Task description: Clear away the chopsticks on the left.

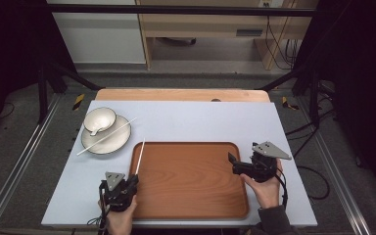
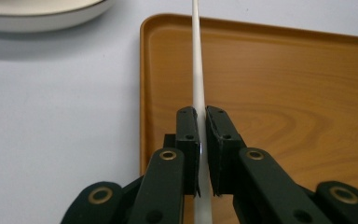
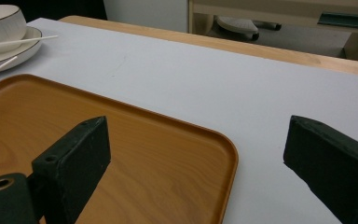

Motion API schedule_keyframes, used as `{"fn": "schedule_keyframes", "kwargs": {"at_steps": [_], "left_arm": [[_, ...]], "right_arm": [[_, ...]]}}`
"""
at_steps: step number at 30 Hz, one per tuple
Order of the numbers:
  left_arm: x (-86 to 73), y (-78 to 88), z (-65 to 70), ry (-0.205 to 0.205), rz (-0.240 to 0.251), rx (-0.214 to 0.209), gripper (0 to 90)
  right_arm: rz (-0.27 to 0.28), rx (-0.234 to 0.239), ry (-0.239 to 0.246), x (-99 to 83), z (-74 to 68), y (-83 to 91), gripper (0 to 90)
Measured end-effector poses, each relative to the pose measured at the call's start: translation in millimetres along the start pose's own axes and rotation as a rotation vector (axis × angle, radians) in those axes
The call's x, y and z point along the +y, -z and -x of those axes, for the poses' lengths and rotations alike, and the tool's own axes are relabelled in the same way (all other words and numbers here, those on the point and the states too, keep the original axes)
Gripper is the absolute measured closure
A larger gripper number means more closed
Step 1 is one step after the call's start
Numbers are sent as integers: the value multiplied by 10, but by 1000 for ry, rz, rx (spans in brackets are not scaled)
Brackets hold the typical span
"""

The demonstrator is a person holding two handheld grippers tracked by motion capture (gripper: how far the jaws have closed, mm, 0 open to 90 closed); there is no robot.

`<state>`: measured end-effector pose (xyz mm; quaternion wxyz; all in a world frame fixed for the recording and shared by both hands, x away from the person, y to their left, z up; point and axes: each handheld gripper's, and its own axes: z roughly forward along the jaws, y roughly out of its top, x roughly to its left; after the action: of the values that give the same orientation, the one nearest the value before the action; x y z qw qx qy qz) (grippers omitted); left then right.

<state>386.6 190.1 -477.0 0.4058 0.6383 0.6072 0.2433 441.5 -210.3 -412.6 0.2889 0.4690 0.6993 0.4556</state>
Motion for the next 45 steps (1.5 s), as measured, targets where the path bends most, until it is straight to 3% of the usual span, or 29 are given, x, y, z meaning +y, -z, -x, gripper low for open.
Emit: {"fn": "schedule_keyframes", "kwargs": {"at_steps": [14, 21, 28, 34, 43, 45], "left_arm": [[-36, -75, 3, 6, -71, 25, 834], [-28, -81, 12, -7, -76, 36, 832], [-13, -84, 5, -14, -85, 17, 790], [90, 3, -30, -46, -49, -21, 711], [488, 159, -212, -127, 47, -106, 555], [569, 185, -273, -152, 51, -104, 533]], "right_arm": [[-7, -2, 3, -6, -3, -12, 74], [-11, -2, 3, -8, -8, -15, 74], [-8, -2, 3, -6, -6, -10, 74], [-8, -4, 1, -5, 4, -2, 74], [-3, -6, 0, -1, 10, 7, 74], [-3, -4, 0, -1, 6, 6, 74]]}}
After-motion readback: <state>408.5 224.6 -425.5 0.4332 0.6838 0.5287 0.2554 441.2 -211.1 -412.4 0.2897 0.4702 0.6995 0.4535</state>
